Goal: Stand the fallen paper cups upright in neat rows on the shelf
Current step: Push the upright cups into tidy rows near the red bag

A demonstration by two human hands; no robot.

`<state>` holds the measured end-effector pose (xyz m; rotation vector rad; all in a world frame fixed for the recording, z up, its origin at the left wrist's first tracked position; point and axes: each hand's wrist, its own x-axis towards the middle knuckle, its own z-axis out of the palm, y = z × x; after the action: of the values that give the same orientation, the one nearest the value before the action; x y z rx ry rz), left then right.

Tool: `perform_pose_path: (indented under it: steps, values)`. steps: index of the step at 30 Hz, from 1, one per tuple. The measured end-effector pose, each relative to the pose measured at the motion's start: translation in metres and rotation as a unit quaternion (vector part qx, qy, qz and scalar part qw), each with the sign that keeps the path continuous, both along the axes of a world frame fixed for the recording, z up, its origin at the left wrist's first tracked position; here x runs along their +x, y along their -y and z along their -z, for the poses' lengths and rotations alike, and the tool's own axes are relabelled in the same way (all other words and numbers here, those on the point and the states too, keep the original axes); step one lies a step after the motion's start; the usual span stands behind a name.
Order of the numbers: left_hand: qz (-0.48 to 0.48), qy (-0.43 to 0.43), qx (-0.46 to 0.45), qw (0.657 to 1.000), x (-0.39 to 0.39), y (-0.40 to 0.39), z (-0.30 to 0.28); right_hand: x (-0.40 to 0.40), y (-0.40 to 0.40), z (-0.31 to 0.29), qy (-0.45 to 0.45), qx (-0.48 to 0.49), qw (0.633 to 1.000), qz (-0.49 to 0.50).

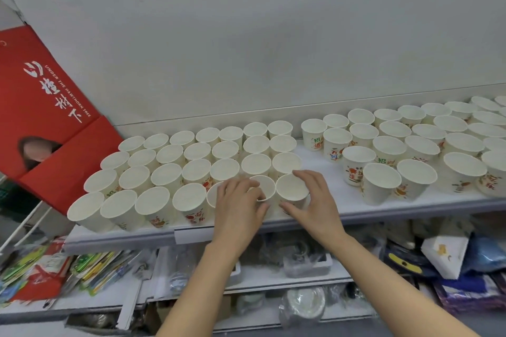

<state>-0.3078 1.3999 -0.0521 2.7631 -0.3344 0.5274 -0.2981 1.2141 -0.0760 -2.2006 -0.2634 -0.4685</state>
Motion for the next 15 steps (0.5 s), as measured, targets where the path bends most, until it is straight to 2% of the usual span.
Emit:
perform_pose_path:
  steps: [6,9,11,15]
  values:
    - [0.006,0.014,0.024,1.000,0.001,-0.002,-0.002,-0.003,-0.009,0.002,-0.010,-0.019,1.000,0.013]
    - [0.002,0.020,-0.015,1.000,0.001,0.000,-0.007,-0.007,0.004,-0.003,-0.015,-0.010,1.000,-0.004]
    - [0.008,0.023,-0.039,0.999,0.006,0.004,-0.018,-0.004,0.023,-0.012,0.021,-0.001,1.000,0.005]
    - [0.025,0.024,-0.043,0.999,0.037,0.032,-0.048,0.034,0.077,-0.032,0.138,-0.078,0.983,0.090]
